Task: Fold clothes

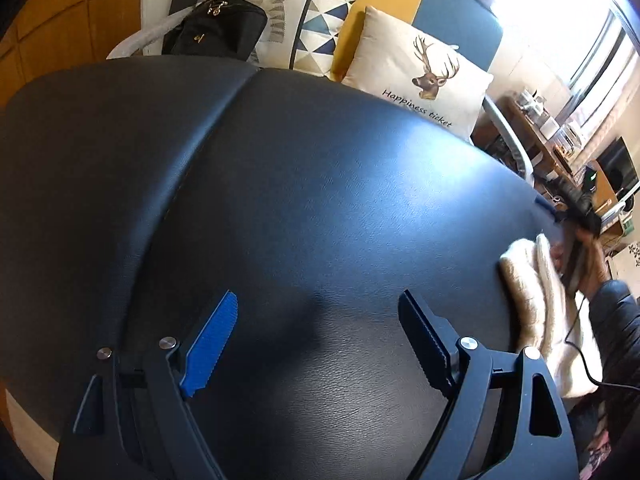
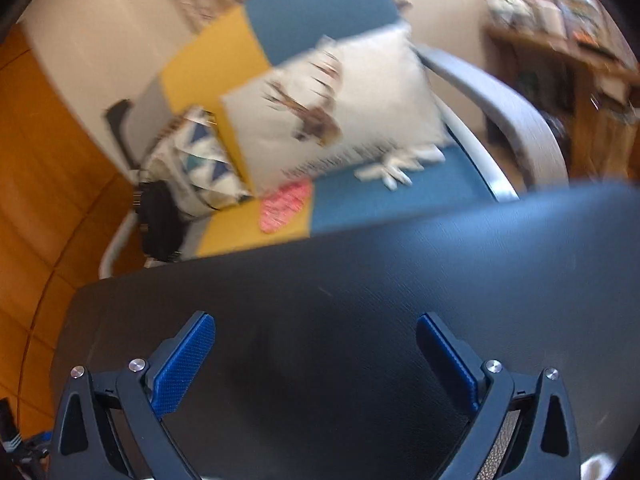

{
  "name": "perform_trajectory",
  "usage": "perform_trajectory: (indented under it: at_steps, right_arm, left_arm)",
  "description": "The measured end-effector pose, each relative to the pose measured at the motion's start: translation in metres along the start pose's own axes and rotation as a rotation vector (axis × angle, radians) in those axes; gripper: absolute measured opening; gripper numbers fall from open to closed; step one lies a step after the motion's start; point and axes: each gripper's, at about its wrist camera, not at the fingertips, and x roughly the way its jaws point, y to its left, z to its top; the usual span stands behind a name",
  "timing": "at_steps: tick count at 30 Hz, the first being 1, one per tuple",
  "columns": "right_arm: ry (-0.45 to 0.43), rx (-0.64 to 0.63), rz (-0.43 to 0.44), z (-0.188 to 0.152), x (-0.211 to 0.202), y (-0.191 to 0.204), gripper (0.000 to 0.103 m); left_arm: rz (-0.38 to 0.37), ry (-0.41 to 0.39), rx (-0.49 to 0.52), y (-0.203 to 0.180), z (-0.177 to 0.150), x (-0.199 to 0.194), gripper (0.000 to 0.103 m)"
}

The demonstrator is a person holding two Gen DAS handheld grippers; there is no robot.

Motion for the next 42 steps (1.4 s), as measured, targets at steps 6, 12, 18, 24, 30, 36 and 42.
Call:
perform_trajectory:
  at_steps: [6, 12, 18, 24, 30, 36, 42]
  right_arm:
    - [-0.063, -0.086, 0.045, -0.010, -0.068, 0.033, 0.101]
    - [-0.343, -0.281, 0.127, 0.010, -0.285, 0.113, 0.098]
    - [-0.722, -0.315, 0.030, 0.020, -0.467, 0.169, 0.103]
    - [-0.679, -0.252, 0.102, -0.011, -0.407, 0.155, 0.103]
    - [-0.418, -0.067, 0.183, -0.014, -0.239, 0.103, 0.103]
    - [-0.333, 0.138, 0.164, -0.016, -0.117, 0.045, 0.103]
    - [-0.235, 0.213, 0.037, -0.022, -0.047, 0.006, 0.103]
  left_arm:
    - [-0.023, -0.018, 0.065, -0.019, -0.006, -0.014, 0.085]
    - [-0.105, -0.059, 0.104, -0.036, -0.006, -0.030, 0.085]
    - [-0.198, -0.121, 0.146, -0.051, -0.003, -0.049, 0.085]
    - [-0.216, -0.124, 0.123, -0.041, -0.009, -0.059, 0.085]
    - [-0.139, -0.116, 0.083, -0.014, -0.014, -0.060, 0.085]
    - [-0.043, -0.075, -0.006, 0.021, -0.010, -0.044, 0.085]
    - [0.029, -0.015, -0.055, 0.040, -0.010, -0.023, 0.085]
